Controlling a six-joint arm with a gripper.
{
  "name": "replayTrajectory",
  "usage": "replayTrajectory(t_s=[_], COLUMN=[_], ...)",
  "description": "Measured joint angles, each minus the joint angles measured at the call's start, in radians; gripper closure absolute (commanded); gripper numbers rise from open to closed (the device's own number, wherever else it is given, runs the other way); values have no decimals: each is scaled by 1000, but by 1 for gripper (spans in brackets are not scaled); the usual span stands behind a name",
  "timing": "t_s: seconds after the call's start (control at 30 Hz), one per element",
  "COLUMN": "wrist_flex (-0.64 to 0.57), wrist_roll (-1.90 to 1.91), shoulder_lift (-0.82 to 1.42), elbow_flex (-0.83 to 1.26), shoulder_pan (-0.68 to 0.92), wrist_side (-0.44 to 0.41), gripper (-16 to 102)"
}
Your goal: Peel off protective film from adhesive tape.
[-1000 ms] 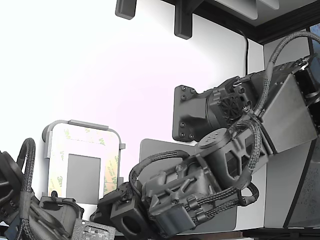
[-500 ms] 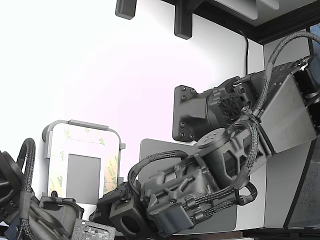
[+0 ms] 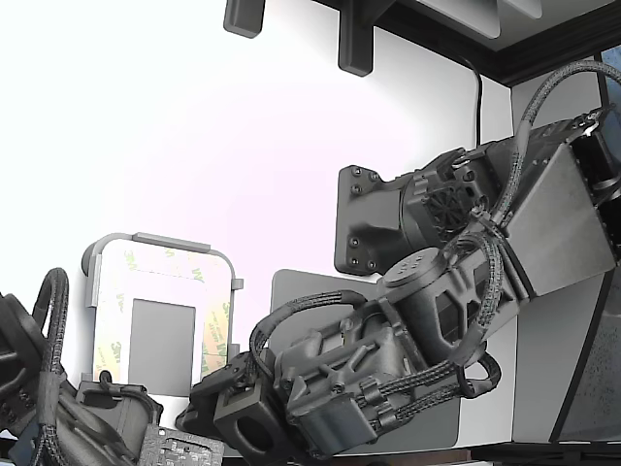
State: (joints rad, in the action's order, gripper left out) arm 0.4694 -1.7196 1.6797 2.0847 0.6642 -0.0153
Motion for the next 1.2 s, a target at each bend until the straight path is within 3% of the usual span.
replayTrajectory(t_s=[1.2], wrist_flex=[-34], wrist_roll=[-41], shoulder_lift=[12], elbow_flex=[26], shoulder_pan=[-2], wrist_side=[0], gripper=[97])
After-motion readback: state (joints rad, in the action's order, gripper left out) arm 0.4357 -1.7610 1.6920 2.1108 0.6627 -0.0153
